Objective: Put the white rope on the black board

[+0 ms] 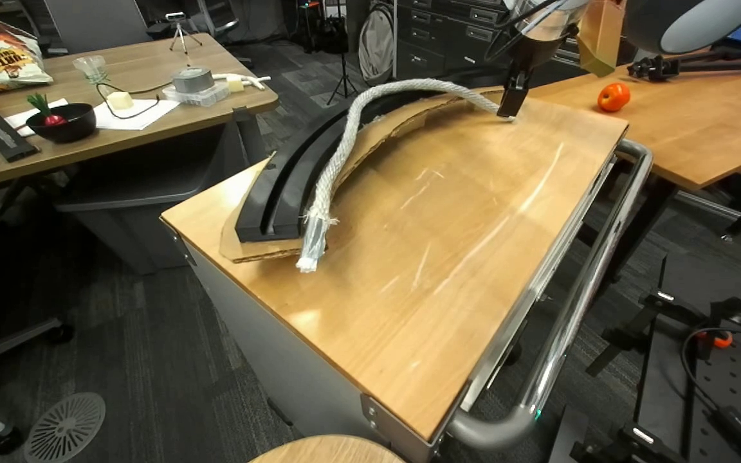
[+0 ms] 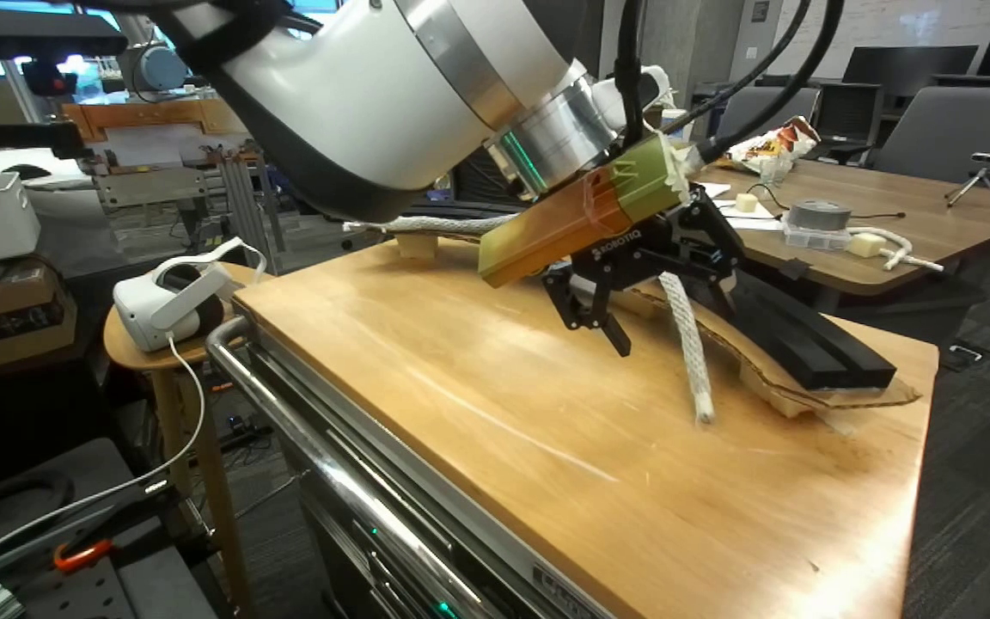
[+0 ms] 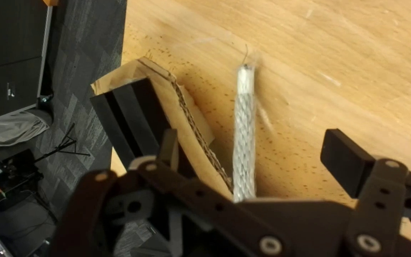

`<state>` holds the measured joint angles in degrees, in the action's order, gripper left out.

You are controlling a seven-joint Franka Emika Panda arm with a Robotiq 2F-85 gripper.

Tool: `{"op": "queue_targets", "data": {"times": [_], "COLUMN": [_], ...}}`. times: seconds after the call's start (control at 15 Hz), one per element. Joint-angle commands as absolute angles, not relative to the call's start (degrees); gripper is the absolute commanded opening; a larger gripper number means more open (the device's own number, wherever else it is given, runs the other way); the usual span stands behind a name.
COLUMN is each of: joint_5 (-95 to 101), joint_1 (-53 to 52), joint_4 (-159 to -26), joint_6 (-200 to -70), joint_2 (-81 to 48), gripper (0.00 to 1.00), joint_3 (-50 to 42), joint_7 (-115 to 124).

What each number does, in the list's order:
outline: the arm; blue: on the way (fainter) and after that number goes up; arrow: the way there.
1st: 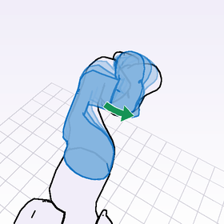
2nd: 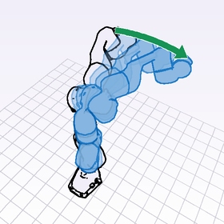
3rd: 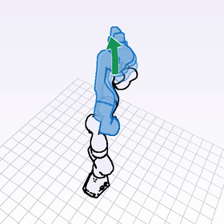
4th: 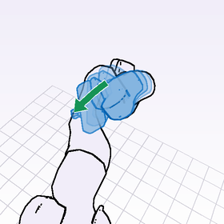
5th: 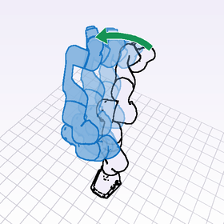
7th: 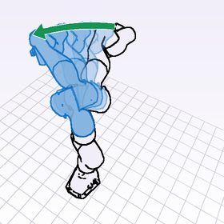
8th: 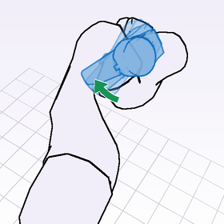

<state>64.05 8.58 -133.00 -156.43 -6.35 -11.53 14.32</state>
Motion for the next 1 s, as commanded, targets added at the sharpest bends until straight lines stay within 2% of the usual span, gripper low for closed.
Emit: {"op": "queue_targets", "data": {"times": [0.0, 0.4, 0.53, 0.67, 0.8, 0.93], "joint_5": [65.5, 63.3, 63.4, 63.7, 63.8, 64.3], "joint_1": [8.3, 8.6, 8.6, 8.5, 8.5, 8.4], "joint_4": [-129.0, -126.3, -125.7, -125.2, -125.0, -124.7], "joint_6": [-156.7, -156.6, -156.5, -156.4, -156.4, -156.1], "joint_2": [-10.1, -14.6, -15.7, -16.4, -16.4, -16.7], "gripper": [1.0, 0.86, 0.77, 0.55, 0.42, 0.25], "joint_3": [-11.5, -11.3, -11.4, -11.5, -11.6, -11.7], "joint_7": [15.9, 14.0, 14.1, 14.4, 14.6, 14.9]}}
